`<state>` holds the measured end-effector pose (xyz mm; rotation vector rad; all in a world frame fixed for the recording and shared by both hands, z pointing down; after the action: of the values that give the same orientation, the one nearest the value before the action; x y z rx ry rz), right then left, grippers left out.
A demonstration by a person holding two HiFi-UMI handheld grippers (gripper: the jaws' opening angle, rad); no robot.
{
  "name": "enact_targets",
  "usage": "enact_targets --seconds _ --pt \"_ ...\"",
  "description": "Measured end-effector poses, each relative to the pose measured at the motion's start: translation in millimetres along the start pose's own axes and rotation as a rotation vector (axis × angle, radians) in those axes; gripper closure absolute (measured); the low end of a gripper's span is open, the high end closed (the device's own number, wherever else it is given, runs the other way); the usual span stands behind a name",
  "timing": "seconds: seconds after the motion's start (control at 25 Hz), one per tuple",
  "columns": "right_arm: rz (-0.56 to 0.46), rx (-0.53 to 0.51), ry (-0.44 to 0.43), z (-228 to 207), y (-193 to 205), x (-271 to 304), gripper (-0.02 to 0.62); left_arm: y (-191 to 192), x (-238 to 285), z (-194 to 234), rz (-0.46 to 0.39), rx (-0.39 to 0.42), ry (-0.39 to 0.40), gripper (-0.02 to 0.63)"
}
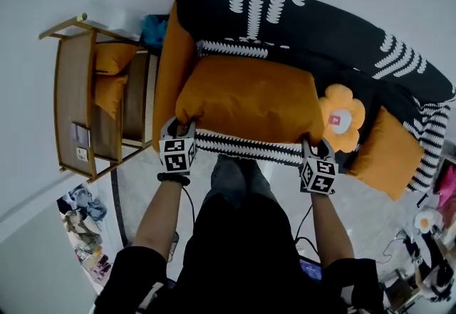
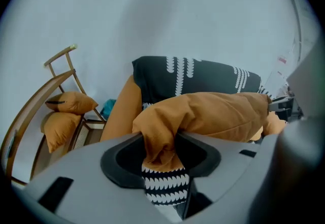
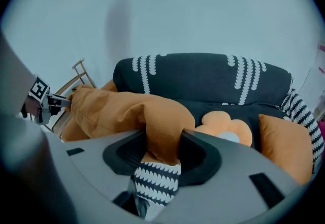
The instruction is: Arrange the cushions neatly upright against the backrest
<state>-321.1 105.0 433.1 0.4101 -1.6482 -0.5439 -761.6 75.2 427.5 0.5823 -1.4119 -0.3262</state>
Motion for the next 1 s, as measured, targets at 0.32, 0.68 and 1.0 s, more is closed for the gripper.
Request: enact_targets --seconds 0.32,0.68,1.0 --pt "-0.131 0.069 0.053 -0.3 -65.4 19.4 0.400 -72.5 19.1 22.5 -0.111 0.034 0.052 0.385" --pt "-0.244 0.101 0.124 -6.7 -123.7 51.0 0.394 -144.2 55.7 38.2 -0.203 0.023 0.117 0.362" --pt "-0.289 0.101 0.190 -15.7 -175.5 69.2 0.377 -197.5 79.4 47.6 -0.239 -0.007 0.155 0.351"
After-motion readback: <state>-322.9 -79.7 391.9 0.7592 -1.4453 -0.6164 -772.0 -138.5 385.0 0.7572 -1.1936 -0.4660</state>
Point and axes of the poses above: the fingertips, and each gripper's own axes: x forward along the fingers, z to its left, y out of its underside, the point moved 10 cm from there along -x, backward along the fingers, and after that the axes turned 2 degrees about y, right-handed, at the moved point
